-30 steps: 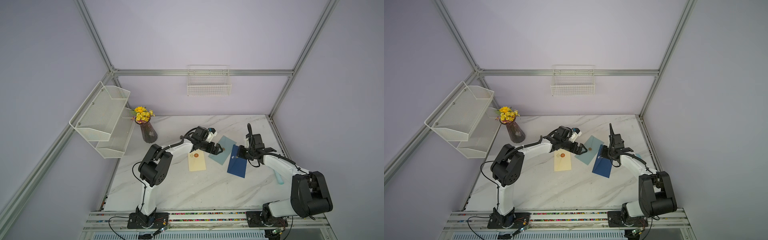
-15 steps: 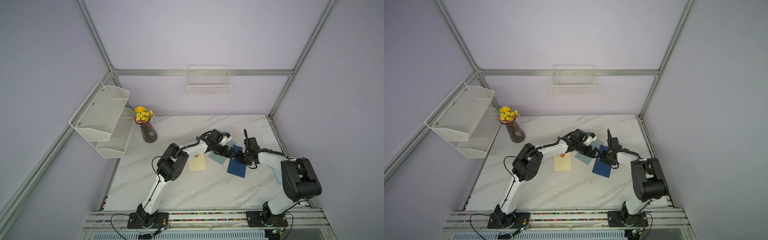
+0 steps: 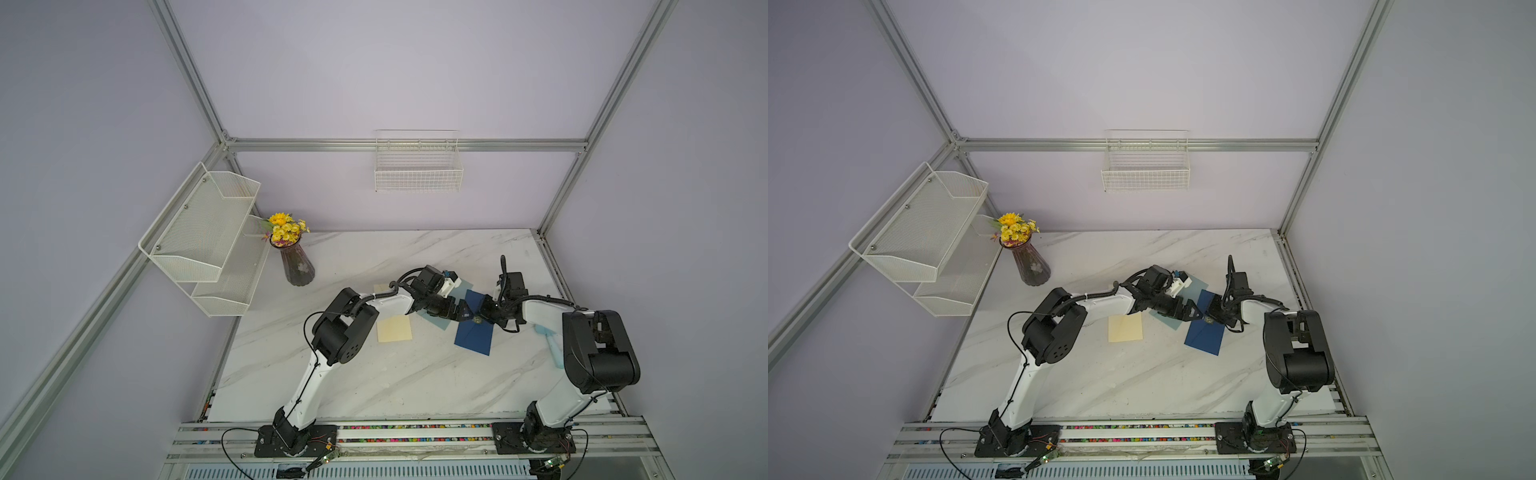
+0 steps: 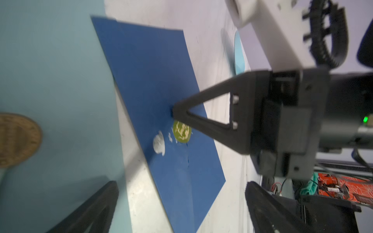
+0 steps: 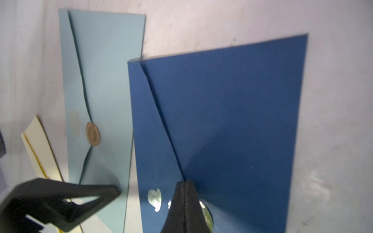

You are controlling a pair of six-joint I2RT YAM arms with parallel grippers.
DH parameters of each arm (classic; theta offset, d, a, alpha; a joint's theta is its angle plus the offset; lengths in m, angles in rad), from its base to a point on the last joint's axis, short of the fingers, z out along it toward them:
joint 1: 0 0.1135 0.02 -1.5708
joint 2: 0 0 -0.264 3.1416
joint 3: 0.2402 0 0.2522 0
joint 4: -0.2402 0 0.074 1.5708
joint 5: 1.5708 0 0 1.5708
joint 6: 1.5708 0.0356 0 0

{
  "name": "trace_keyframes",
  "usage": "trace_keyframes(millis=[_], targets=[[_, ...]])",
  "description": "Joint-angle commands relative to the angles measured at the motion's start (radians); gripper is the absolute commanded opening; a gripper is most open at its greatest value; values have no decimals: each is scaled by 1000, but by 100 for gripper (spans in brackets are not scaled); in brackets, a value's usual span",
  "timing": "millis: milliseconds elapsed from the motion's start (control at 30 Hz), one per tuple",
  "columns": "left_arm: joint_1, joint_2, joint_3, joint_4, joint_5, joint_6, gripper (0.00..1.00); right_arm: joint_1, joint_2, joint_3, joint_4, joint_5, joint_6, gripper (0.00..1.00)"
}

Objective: Fold the letter paper in half and place it into the envelope
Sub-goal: Fold the envelope flap on the envelope.

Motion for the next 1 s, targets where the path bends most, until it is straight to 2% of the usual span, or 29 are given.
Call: trace_keyframes(millis=[0,200,233,300,367,433,600,967], targets=[[-33,-73,-23,-76,-18,34,100,-21,64,-34,-97,90,34,0],[-49,-80,16,-229,-106,103,100,-29,64,-40,-90,70,36,0],[-49,-74,30,-255,-110,111,96,-30,65,-40,-90,66,36,0],[-50,-53,73,-311,-117,121,73,-29,66,-41,-90,62,36,0],[-50,-25,118,-348,-99,123,31,-30,64,-43,-90,59,39,0],[-50,4,155,-371,-80,113,0,-32,62,-47,-91,53,43,0],[-53,56,227,-415,-121,114,0,-32,62,-46,-123,57,48,0],[-121,164,393,-538,-319,235,0,-32,90,-42,-220,104,39,0]])
